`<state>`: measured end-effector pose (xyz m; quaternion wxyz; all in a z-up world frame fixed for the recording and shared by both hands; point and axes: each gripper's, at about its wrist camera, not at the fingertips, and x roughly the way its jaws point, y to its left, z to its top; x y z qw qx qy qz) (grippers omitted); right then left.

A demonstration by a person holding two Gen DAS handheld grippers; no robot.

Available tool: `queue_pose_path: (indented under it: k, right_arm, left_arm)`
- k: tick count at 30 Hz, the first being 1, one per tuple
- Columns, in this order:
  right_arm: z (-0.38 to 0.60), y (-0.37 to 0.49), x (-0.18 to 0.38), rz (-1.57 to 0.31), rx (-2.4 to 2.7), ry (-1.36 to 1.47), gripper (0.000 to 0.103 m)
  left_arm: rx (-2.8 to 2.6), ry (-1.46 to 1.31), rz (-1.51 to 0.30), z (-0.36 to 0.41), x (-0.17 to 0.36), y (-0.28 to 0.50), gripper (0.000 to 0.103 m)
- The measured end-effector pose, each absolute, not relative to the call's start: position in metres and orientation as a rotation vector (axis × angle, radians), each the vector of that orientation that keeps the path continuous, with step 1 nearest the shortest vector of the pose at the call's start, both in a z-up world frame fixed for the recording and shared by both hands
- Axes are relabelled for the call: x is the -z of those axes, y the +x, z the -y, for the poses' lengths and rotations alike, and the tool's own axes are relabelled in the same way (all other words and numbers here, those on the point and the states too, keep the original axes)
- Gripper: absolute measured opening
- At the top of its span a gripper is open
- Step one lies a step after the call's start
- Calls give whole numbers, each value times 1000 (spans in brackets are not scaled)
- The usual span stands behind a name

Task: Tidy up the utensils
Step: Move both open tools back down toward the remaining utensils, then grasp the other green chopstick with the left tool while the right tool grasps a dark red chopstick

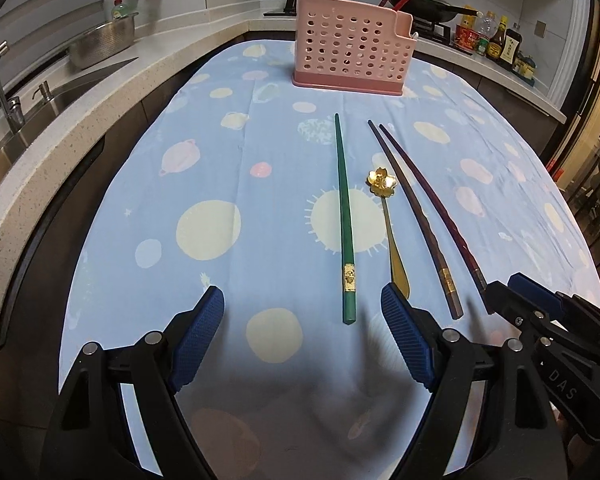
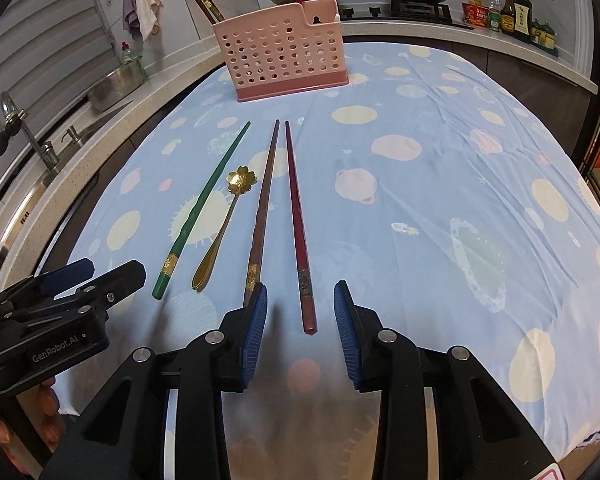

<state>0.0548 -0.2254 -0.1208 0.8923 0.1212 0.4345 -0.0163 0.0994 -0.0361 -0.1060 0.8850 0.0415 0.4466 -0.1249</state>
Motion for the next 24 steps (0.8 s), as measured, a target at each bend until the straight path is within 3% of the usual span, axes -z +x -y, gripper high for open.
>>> queue_pose_path:
  k: [18,24]
  right_arm:
    - [226,63,135,-934,27,242,17]
    - [228,65,136,-933,29,241,11]
  left_arm:
    - [277,118,-969,45,129,111,54]
    - [290,121,-961,48,128,112,34]
